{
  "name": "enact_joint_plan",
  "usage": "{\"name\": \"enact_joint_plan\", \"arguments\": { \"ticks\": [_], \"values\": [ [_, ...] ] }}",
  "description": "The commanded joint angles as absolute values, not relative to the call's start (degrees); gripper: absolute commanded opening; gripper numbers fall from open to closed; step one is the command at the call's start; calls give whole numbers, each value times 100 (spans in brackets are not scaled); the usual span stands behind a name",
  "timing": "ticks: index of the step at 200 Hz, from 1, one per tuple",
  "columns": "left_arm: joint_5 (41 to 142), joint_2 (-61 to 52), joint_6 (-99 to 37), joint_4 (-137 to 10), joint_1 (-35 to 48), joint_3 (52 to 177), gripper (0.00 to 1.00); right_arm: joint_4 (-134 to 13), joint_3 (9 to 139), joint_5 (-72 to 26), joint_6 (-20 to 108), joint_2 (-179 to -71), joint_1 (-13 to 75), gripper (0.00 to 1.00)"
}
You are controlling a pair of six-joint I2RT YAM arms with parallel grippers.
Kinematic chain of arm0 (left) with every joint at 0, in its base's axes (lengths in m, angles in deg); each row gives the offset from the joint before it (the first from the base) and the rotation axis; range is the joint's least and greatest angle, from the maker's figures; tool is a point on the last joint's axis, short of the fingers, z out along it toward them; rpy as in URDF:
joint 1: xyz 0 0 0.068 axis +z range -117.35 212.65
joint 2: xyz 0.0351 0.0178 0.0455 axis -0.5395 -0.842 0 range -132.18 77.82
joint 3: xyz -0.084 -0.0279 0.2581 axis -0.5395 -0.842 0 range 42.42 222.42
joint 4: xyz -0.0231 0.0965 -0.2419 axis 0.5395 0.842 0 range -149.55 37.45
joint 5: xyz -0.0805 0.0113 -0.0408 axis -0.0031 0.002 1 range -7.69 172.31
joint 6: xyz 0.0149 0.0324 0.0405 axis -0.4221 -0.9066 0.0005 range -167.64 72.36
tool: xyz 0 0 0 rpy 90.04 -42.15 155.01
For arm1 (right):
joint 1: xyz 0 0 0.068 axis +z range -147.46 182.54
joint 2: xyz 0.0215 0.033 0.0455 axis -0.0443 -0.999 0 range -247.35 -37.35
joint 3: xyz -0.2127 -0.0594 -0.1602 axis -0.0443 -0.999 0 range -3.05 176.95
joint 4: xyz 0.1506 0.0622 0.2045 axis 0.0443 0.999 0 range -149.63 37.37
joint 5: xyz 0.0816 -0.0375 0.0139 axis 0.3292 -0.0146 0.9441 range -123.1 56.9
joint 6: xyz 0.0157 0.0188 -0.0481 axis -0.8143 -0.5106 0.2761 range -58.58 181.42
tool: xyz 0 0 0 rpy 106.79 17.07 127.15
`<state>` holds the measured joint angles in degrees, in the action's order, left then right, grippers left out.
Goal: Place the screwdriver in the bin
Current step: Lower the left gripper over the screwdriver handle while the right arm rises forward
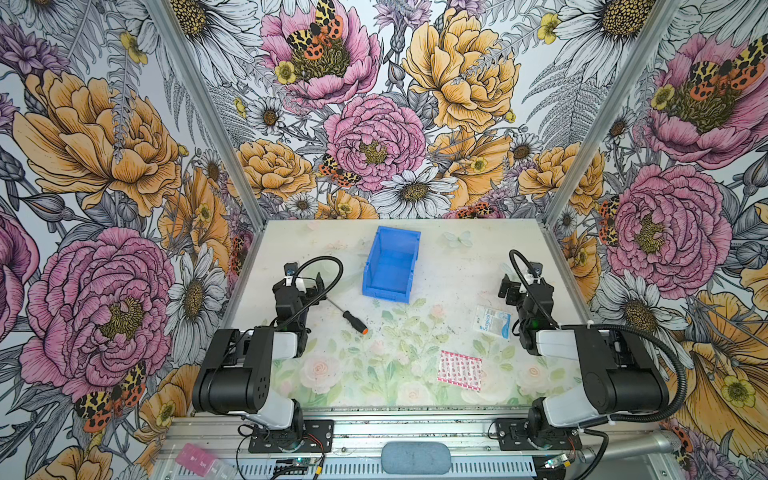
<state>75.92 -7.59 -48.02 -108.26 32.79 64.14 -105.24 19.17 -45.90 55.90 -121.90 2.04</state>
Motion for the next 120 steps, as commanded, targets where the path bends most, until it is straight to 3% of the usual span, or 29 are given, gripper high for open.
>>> {"name": "enact_joint_plan", "arguments": {
  "ticks": [1,73,120],
  "values": [
    [7398,-332,-4707,-10338,3278,6549,99,-10112,2026,-4736,5466,-11799,250,100],
    [7219,838,-4414,-9022,3303,6414,99,-7532,2673,-4936,4727,-10626,271,99],
    [7168,1510,-4213,-7791,3226,6656,99,-4953,3459,-5557,3641,-10084,362,100]
  ]
}}
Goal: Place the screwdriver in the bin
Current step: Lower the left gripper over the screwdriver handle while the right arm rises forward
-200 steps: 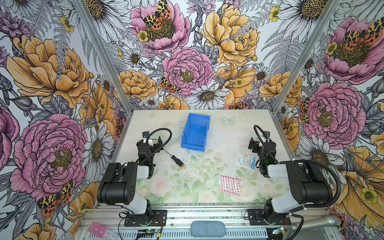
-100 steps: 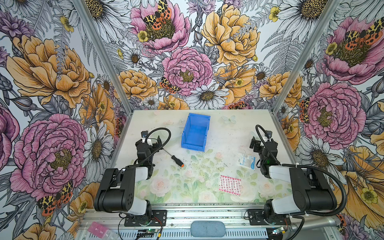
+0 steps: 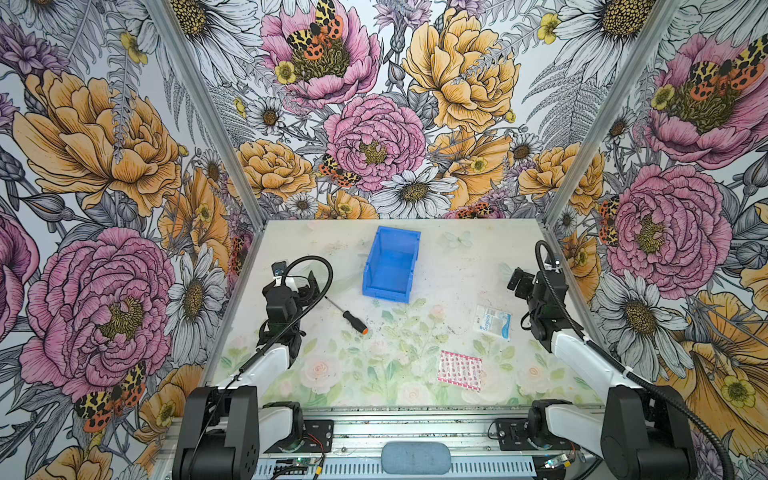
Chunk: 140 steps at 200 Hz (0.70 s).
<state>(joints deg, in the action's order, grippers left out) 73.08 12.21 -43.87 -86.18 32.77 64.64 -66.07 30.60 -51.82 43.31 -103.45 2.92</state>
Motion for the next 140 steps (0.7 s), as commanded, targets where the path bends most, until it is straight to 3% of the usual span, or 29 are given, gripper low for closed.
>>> {"name": "enact_joint_plan", "arguments": {
  "ticks": [1,60,140],
  "values": [
    [7164,1521,-4212,-7760,3224,6662,99,-4909,3467,-5550,3630,-10069,369,100],
    [6895,2034,-3572,-6353,3010,7039,99,-3509,3836,-5461,3409,-9416,854,100],
    [7352,2616,-2393,-4319,2794,7647,99,-2920,4272,-4482,3334,-9713,1068,99]
  ]
}}
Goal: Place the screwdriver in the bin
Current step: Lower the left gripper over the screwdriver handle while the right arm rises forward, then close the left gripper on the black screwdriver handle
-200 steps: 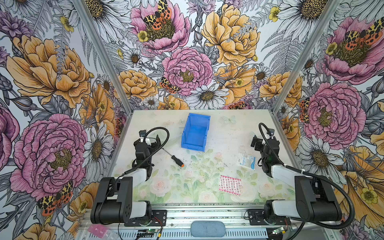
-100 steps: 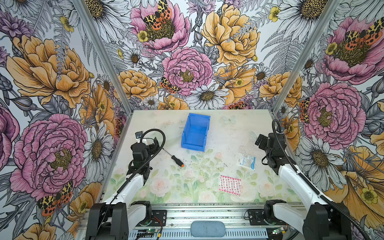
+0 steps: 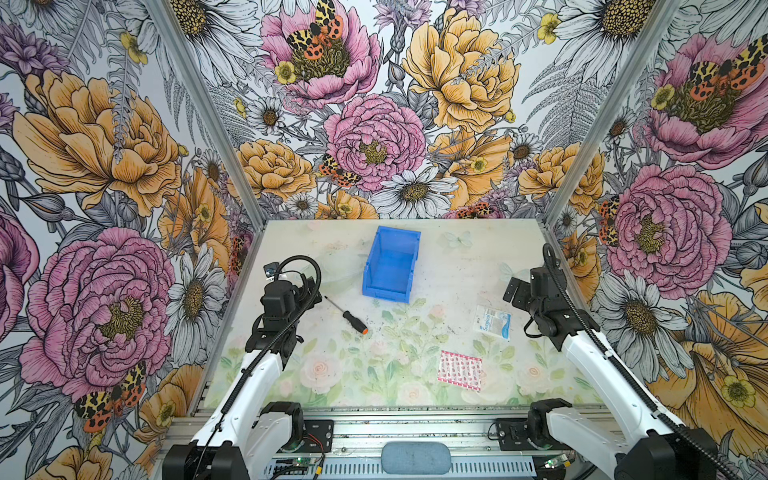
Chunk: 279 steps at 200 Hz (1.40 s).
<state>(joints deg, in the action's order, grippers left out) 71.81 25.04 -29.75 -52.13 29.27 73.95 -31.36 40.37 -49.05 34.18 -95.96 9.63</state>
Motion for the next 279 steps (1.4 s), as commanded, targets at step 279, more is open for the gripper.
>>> {"name": "enact_joint_plan", "arguments": {
  "ticks": [279],
  "values": [
    [6676,-1418,98,-2673,741,9520,84,-2900,5004,-3082,4436,-10595,2314,100]
  ]
}}
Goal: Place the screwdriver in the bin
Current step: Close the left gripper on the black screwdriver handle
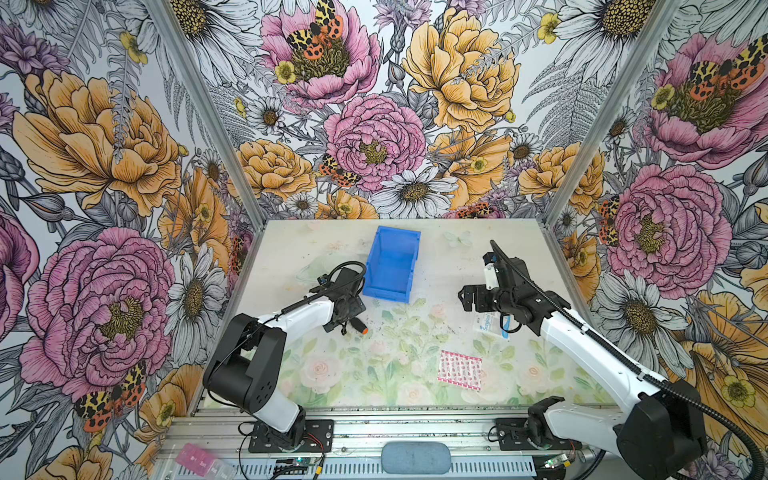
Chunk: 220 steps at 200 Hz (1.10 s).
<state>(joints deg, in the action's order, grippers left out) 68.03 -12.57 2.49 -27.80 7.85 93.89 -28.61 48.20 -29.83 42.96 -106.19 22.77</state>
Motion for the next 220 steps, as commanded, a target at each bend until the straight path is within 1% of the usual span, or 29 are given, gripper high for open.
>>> {"name": "enact_joint_plan", "arguments": {
  "ticks": [1,47,69,83,94,106,125,145,162,177,186,220],
  "values": [
    [6676,-1428,97,-2671,737,9518,84,-2902,5004,-3091,4432,-10592,2312,99],
    [6745,-1894,114,-2652,518,9854,76,-2913,5008,-3111,4362,-10782,2315,100],
    [6711,-1991,194,-2614,386,9931,66,-2917,5047,-3116,4291,-10823,2319,100],
    [6719,-2005,309,-2602,320,9867,56,-2957,5057,-3141,4303,-10850,2311,100],
    [6737,-1998,382,-2606,273,9792,50,-2976,5078,-3167,4333,-10875,2311,99],
    [6726,-1975,443,-2589,202,9709,46,-2984,5111,-3175,4373,-10901,2315,100],
    [6677,-1979,506,-2507,75,9635,44,-2984,5166,-3178,4422,-10907,2315,99],
    [6641,-2000,586,-2466,-34,9570,37,-2988,5206,-3178,4472,-10893,2312,99],
    [6632,-1992,664,-2472,-74,9504,30,-2984,5222,-3170,4565,-10851,2316,100],
    [6607,-1928,727,-2473,-82,9464,21,-2984,5213,-3161,4646,-10754,2318,100],
    [6576,-1853,746,-2473,-75,9461,18,-2984,5224,-3143,4725,-10714,2319,100],
    [6333,-1254,728,-2471,-73,9458,12,-2949,5430,-2897,4948,-10687,2323,100]
  ]
}}
